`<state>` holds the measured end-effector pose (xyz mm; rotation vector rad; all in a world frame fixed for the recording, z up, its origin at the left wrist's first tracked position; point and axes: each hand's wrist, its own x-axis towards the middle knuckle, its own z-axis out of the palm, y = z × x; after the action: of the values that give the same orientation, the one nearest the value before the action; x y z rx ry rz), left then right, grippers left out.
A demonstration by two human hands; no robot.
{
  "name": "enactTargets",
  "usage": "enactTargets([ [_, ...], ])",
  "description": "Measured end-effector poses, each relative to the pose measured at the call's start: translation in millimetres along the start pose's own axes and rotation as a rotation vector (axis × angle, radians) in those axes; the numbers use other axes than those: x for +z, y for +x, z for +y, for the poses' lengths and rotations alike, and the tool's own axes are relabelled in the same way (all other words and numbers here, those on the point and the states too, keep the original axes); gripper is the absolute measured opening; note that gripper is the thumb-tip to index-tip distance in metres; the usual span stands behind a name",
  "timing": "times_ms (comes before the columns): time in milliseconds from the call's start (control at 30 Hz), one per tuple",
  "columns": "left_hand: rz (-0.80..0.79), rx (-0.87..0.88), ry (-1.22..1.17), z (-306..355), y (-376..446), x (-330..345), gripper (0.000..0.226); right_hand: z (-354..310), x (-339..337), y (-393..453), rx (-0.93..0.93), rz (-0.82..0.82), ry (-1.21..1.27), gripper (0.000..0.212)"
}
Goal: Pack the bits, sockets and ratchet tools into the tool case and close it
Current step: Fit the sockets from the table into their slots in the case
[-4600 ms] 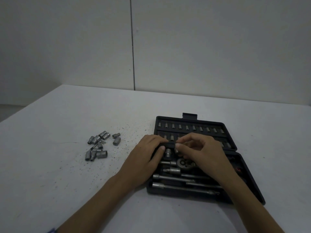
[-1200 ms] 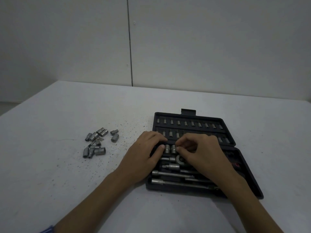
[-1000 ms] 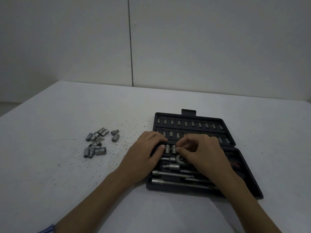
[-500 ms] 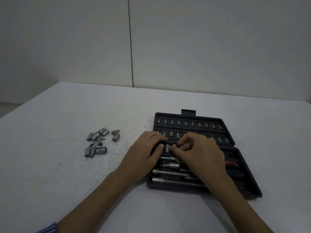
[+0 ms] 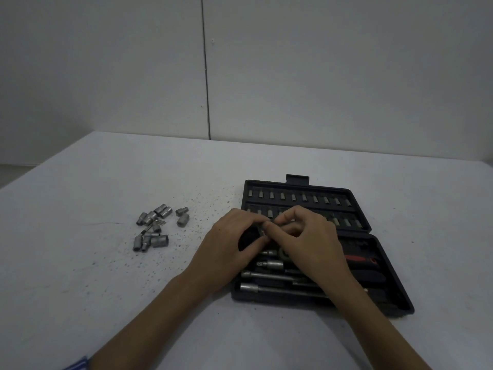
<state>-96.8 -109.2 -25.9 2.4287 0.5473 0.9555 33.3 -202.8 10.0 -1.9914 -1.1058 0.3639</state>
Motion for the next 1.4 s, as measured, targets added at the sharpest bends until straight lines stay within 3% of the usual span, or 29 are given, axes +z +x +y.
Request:
enactTargets([
  [167,0.055,-0.071,-0.013,-3.5,0.5,-1.3,0.039,-1.7,-2.3,-2.9,-0.046,0.014,-0.226,0.019],
  [300,0.073,-0.077,-0.023,-3.1,1.6,-3.1,0.029,-6.2,3.9,-3.6,-0.047,-0.009,-0.316,0.026],
  [700,0.046,-0.056,-0.118,-0.2,1.4,-3.9,0.028,2.0,-13.5,3.7,0.086,0.049,-0.045,0.018],
  [1400,-0.046,0.012,-0.055,-9.3,3.8,-5.4,0.033,8.1,-14.1,3.4,0.055,0.002,-0.067,0.017],
])
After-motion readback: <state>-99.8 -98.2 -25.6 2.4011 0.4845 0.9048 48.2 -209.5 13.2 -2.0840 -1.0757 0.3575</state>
